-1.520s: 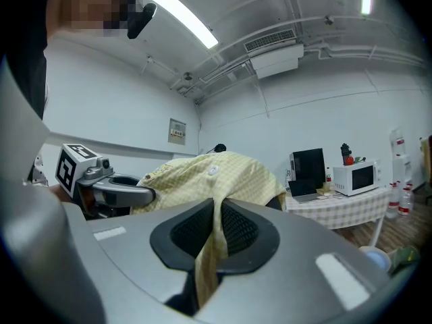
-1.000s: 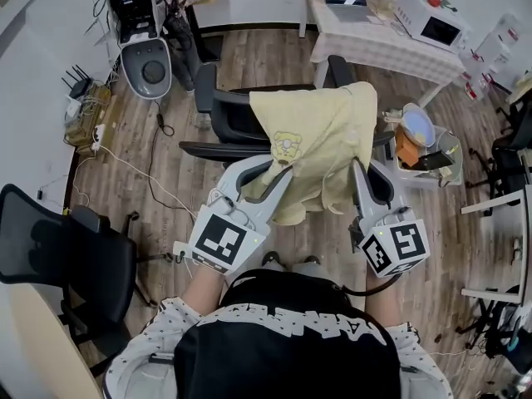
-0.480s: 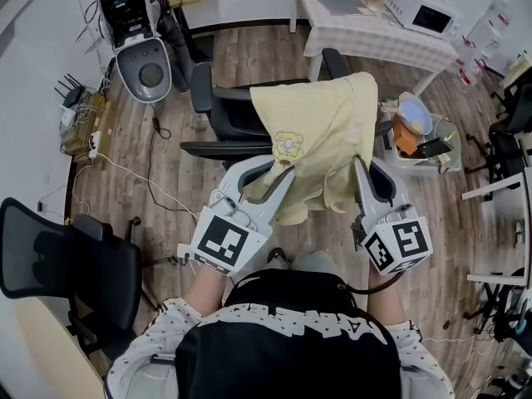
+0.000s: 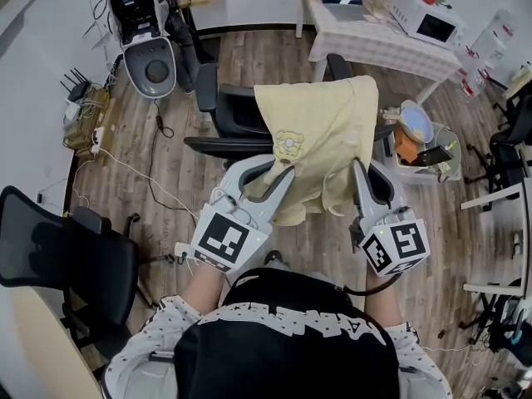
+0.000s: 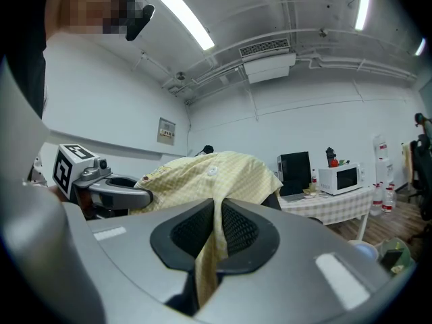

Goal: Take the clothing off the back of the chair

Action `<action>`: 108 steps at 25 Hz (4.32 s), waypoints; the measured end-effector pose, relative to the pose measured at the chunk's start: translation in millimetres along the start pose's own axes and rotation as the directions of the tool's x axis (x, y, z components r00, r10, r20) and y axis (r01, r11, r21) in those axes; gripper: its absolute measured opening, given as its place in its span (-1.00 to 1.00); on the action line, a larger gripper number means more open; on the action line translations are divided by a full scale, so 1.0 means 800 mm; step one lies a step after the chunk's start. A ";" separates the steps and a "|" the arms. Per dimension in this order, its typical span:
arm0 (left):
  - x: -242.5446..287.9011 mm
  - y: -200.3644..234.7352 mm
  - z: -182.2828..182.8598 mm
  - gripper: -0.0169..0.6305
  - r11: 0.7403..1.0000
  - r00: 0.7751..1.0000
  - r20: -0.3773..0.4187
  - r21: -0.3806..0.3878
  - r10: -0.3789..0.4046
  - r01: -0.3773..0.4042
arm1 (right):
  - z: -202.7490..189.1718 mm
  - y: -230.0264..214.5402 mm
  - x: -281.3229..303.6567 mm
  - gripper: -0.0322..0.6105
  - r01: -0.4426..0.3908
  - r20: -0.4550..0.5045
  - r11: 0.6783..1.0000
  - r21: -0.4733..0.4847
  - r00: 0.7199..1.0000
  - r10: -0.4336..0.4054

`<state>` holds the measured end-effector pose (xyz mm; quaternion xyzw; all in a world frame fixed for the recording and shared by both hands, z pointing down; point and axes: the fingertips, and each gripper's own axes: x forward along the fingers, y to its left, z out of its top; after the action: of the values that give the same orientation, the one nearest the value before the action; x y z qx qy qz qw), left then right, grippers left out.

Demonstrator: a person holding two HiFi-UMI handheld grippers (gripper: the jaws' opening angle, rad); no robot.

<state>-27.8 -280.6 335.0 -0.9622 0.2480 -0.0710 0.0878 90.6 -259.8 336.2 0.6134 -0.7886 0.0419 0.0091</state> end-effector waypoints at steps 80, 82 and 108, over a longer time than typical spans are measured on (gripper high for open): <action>-0.034 -0.116 0.022 -0.74 0.989 0.984 -0.099 0.002 0.147 -0.148 | -0.002 -0.005 -0.096 -0.77 -0.177 -0.004 0.984 0.028 0.984 0.177; -0.033 -0.120 0.022 -0.74 0.989 0.984 -0.100 0.003 0.147 -0.147 | -0.003 -0.006 -0.098 -0.77 -0.179 -0.005 0.983 0.027 0.984 0.179; -0.037 -0.129 0.024 -0.74 0.986 0.980 -0.112 0.007 0.167 -0.167 | -0.005 -0.005 -0.108 -0.77 -0.203 -0.008 0.979 0.031 0.979 0.204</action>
<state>-2.3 -174.3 334.8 -0.9325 0.3326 -0.1171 0.0784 115.6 -176.9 334.8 0.5294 -0.8464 0.0582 0.0000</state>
